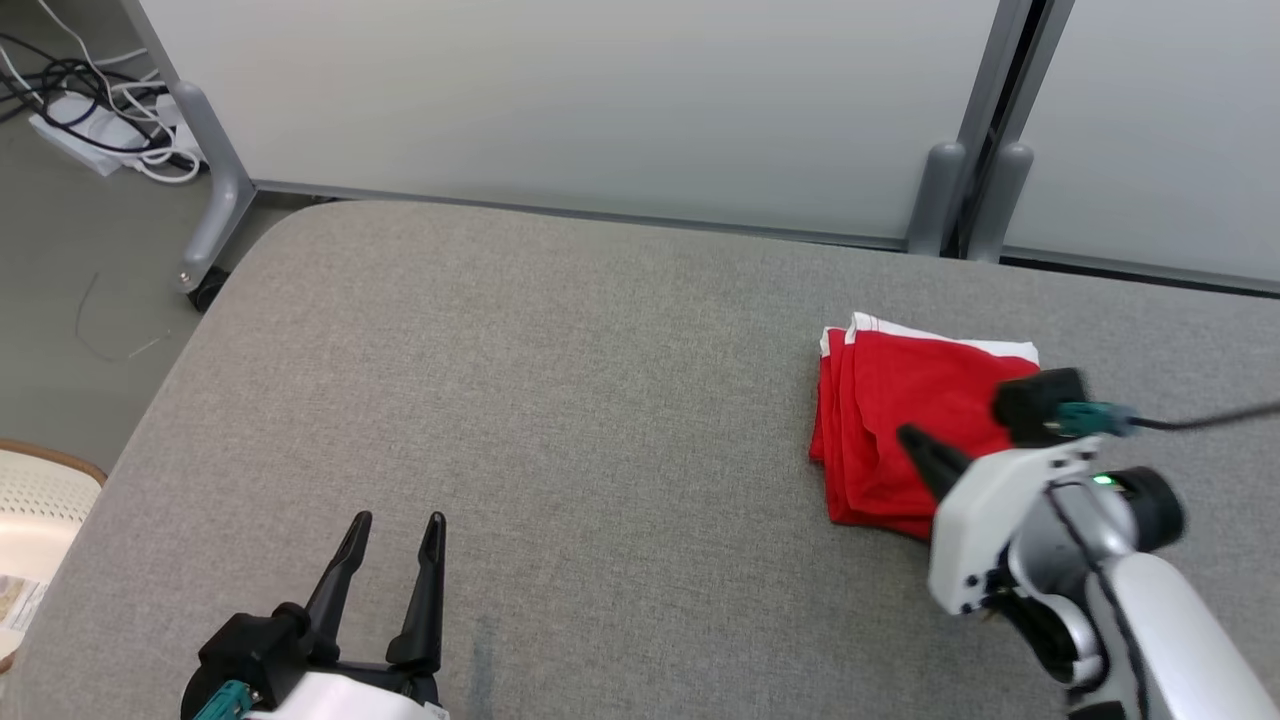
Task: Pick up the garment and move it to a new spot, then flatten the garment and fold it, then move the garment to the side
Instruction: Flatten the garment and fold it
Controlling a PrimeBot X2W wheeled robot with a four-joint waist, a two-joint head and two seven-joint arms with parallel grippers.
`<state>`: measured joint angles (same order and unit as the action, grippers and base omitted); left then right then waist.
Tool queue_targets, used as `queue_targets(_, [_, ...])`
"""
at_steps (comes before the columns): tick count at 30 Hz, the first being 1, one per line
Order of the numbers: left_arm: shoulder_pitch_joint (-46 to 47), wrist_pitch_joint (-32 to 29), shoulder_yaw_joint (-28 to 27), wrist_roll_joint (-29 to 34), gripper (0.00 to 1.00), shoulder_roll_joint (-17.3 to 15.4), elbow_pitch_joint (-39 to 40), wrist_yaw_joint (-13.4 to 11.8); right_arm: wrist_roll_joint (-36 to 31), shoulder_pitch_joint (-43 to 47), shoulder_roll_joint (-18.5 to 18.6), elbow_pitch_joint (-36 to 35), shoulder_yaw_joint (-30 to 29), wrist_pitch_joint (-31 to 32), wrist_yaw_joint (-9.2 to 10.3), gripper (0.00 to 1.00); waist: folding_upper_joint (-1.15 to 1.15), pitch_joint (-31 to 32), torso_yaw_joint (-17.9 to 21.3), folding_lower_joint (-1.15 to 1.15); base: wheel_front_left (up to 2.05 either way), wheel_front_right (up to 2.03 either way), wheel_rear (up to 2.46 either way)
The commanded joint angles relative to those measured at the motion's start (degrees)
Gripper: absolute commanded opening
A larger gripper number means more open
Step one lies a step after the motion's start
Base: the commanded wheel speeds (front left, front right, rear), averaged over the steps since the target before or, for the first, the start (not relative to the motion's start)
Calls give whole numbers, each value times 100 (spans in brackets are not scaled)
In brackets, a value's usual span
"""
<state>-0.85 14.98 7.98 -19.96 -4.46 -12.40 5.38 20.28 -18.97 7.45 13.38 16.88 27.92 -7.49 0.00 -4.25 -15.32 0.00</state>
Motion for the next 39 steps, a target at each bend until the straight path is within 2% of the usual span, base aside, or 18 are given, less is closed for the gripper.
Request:
queue_targets(1, [-65,25,-56,-8,100,-28,41,-42,-166,171,-38,-168,-268,-207,-1,20,0,86,7,0,0,0,0])
queue_targets(2, [-91,24,-70,-8,100,-28,54,-50,-304,274,-92,-308,-520,-380,-2,82,0,136,16,0,0,0,0])
queue_targets(3, [-100,24,-105,4,100,-31,95,-59,-444,415,-141,-415,-821,-535,-2,100,0,190,30,0,0,0,0])
queue_targets(4, [-131,24,-169,-41,100,-21,163,-54,-787,664,-235,-703,-1289,-954,-5,100,0,303,65,0,0,0,0])
queue_targets(9, [-306,24,-515,-72,100,-15,411,12,-1054,1387,-435,-1205,-2308,-1841,-2,100,0,621,259,0,0,0,0])
queue_targets(14, [-503,23,-784,32,100,-40,525,63,-634,1918,-441,-1262,-2660,-2468,-2,100,0,730,564,0,0,0,0])
queue_targets(18, [-633,24,-936,190,100,-119,412,66,-504,2174,-443,-1097,-2638,-2706,-3,100,0,789,842,0,0,0,0])
queue_targets(26, [-890,-122,-995,376,100,-345,42,-131,-921,2361,-436,-754,-2379,-2780,-2,100,0,932,1196,0,0,0,0])
queue_targets(39, [-1192,-163,-1095,270,100,-416,119,-245,-960,2300,-418,-613,-2002,-2552,-2,100,0,1020,1339,0,0,0,0])
